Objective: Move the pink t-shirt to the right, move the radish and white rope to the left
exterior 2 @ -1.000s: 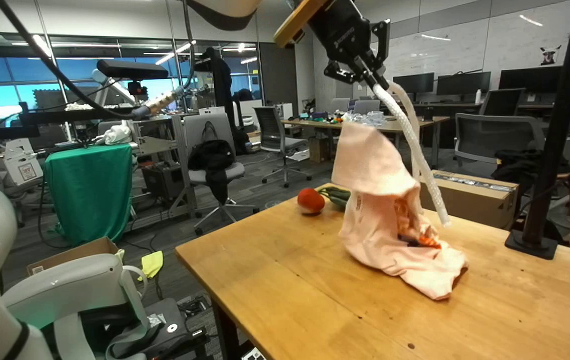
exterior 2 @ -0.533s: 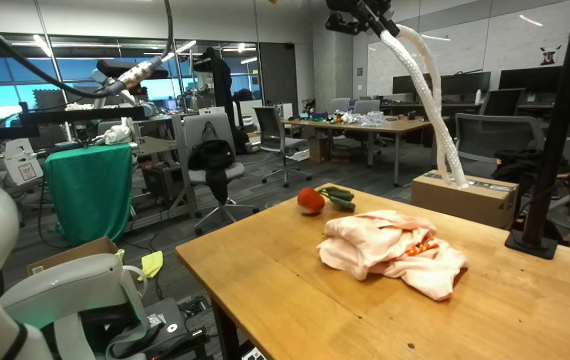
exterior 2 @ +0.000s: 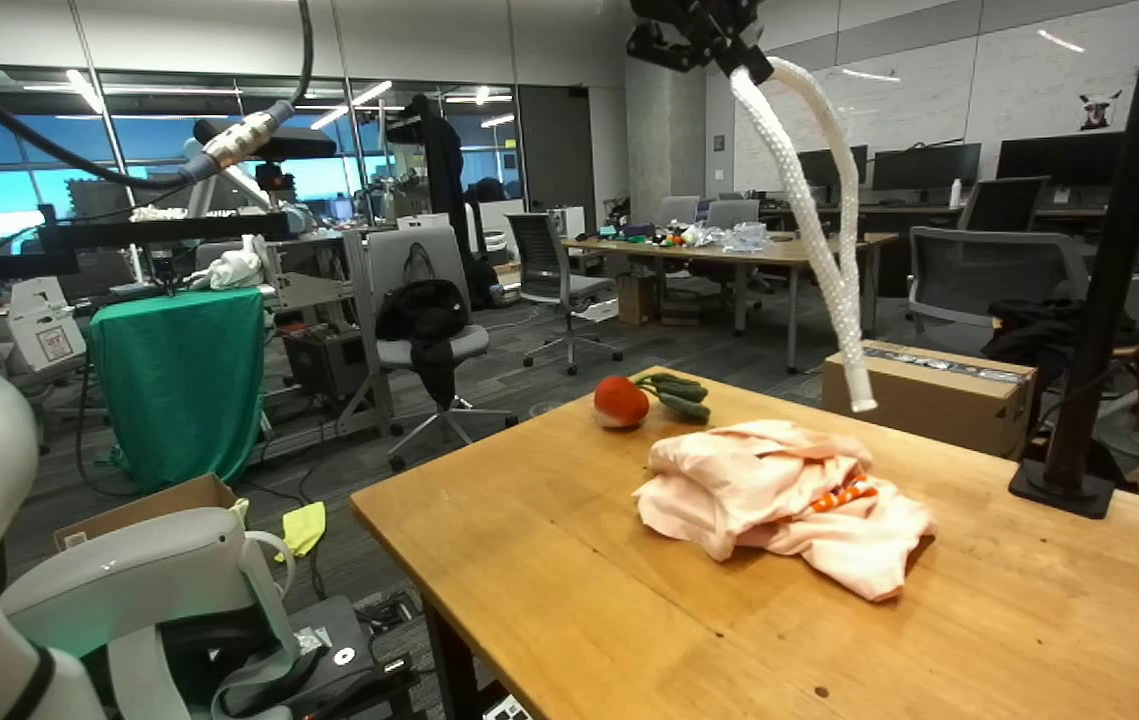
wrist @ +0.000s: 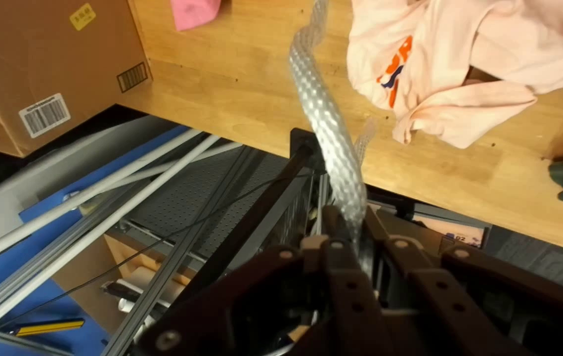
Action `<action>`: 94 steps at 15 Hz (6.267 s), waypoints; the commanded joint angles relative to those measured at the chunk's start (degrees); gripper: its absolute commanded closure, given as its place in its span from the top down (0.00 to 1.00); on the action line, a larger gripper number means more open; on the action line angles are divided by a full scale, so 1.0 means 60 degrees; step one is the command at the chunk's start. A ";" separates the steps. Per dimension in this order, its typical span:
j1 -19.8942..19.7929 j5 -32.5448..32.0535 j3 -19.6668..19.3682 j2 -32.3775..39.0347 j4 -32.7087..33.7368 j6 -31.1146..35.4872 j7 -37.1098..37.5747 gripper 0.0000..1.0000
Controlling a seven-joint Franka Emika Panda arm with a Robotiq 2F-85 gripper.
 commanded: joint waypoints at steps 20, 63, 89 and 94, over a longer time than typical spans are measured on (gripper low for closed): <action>0.1476 0.3910 -0.0529 -0.1770 -0.1732 -0.2824 -0.3236 0.08; 0.3298 0.8864 -0.0163 0.0491 -0.1278 -0.1665 -0.7037 0.08; 0.1620 1.0897 -0.0831 -0.0096 -0.3577 -0.2788 -0.7018 0.08; 0.1213 1.0891 -0.0968 -0.0225 -0.4084 -0.2434 -0.6712 0.08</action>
